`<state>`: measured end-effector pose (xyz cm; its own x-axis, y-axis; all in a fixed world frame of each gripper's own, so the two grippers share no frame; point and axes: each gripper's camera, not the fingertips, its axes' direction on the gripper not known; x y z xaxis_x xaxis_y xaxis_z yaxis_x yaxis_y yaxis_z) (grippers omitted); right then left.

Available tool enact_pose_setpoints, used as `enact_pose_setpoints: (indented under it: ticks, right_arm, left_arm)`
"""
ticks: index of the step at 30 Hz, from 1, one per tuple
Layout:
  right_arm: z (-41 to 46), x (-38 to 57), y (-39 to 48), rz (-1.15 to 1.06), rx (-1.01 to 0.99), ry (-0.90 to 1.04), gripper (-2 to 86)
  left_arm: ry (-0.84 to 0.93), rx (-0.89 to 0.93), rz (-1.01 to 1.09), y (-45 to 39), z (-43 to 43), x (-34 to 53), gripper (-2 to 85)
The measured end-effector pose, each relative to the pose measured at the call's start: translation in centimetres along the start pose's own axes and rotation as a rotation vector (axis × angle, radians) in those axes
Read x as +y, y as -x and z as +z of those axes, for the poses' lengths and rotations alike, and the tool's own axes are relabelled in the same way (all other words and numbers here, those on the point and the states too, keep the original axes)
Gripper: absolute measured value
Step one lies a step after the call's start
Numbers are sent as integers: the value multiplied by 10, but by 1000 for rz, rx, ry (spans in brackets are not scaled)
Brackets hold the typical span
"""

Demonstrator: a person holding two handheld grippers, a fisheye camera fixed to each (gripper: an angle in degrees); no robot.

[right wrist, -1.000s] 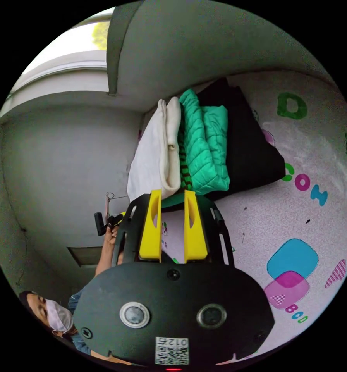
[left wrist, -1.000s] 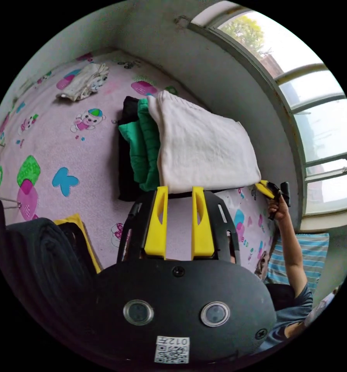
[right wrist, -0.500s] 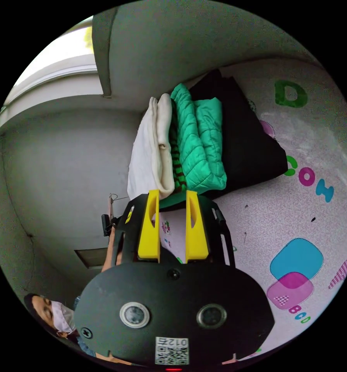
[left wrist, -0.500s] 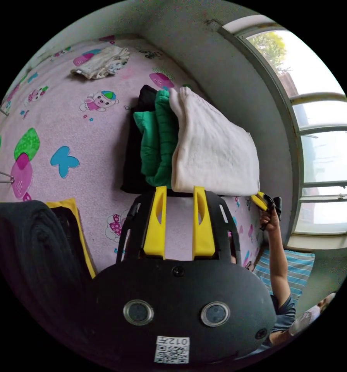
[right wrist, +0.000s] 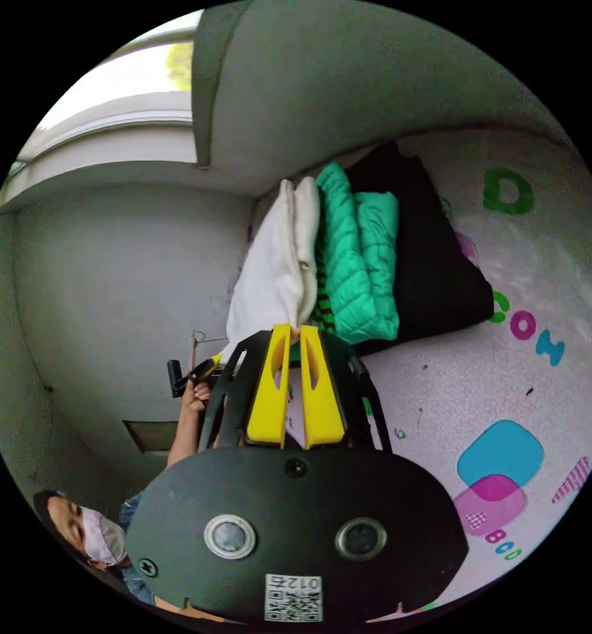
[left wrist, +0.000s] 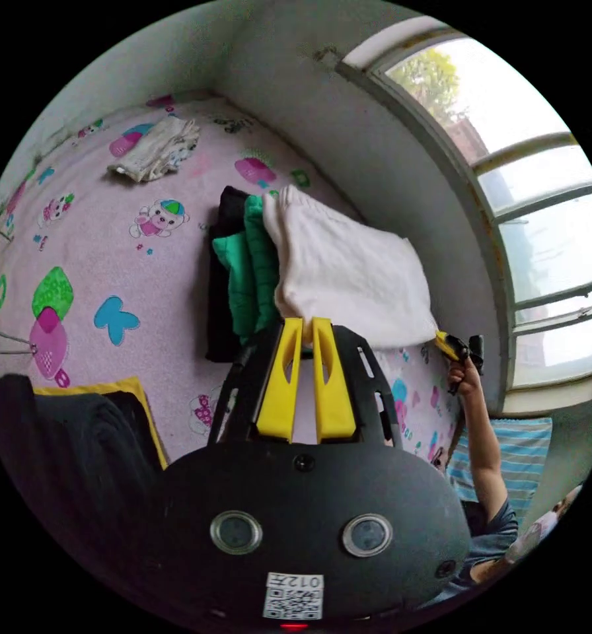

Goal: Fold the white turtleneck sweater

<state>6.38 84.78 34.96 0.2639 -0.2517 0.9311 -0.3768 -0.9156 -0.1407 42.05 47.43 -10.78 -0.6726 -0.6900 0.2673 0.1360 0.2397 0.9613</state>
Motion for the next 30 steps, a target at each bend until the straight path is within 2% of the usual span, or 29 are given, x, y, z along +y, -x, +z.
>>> enact_pose_setpoints:
  ticks: [4, 9, 12, 17, 22, 26, 30]
  right_arm:
    - [5, 13, -28, 86, -94, -5, 13]
    - [-4, 19, -26, 76, -73, -30, 39]
    - [-14, 22, -23, 68, -16, -61, 59]
    - [-14, 21, -21, 71, -67, -92, 82]
    - [3, 13, -9, 58, -85, -126, 76]
    - [18, 10, -3, 37, -92, -118, 40]
    - [24, 11, -7, 63, 0, -135, 10]
  left_arm:
    - [41, 13, -37, 13, 19, 16, 15]
    - [-50, 84, -83, 16, 17, 37, 14]
    - [-163, -106, -77, -7, -5, 52, 11]
    - [-301, -228, 98, -61, -26, 65, 9]
    - [-184, -259, 187, -105, -4, 41, 8]
    - [-83, -284, 138, -118, 25, 20, 8]
    - [-8, -370, 139, -127, 45, 11, 6]
